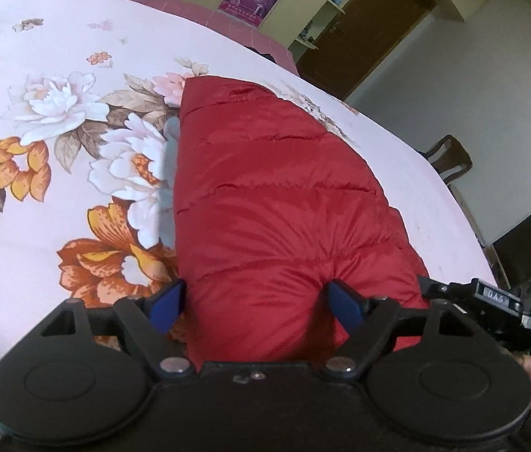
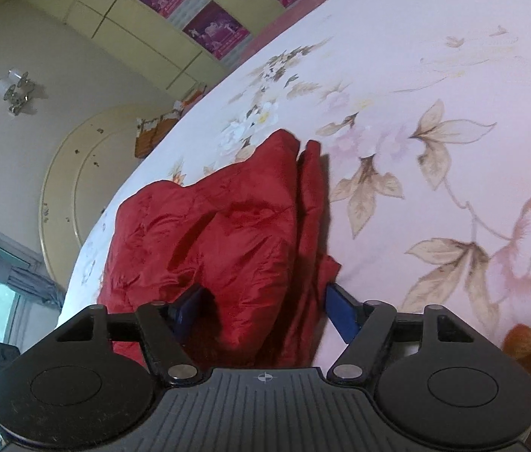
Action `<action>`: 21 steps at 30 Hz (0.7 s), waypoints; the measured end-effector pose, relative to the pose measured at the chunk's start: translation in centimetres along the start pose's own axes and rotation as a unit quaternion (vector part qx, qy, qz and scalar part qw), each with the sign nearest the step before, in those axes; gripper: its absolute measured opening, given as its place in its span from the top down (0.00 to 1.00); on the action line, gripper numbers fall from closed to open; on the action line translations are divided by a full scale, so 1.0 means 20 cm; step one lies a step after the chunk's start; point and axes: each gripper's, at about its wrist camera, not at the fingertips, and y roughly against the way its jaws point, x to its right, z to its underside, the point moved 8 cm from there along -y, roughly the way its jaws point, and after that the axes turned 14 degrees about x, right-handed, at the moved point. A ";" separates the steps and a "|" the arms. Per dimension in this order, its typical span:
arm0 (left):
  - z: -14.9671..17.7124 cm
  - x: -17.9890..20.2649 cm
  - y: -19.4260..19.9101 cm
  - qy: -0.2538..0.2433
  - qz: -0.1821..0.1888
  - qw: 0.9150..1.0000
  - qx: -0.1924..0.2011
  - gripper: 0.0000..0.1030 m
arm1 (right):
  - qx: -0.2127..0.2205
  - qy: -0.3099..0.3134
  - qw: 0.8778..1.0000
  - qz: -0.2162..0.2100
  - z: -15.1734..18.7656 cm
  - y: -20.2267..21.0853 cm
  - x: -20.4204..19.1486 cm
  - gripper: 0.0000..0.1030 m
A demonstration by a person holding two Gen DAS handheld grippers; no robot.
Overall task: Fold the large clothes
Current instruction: 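Grasp the red jacket bundle edge with both grippers and lift it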
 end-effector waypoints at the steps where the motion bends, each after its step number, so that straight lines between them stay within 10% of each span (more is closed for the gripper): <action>1: 0.00 0.00 0.00 0.005 0.001 1.000 0.001 0.24 | -0.005 0.000 1.000 -0.004 0.01 -0.01 -0.01 0.44; 5: -0.03 0.07 0.06 -0.008 0.009 1.000 0.015 0.43 | -0.011 -0.011 1.000 -0.018 0.01 -0.04 -0.07 0.76; 14: 0.01 0.16 0.01 -0.116 -0.073 0.990 -0.018 0.42 | -0.012 0.016 1.000 0.022 0.07 -0.06 -0.10 0.77; 21: 0.01 0.18 0.03 -0.148 -0.062 0.987 -0.017 0.43 | -0.001 0.050 0.998 0.044 0.07 -0.02 -0.17 0.77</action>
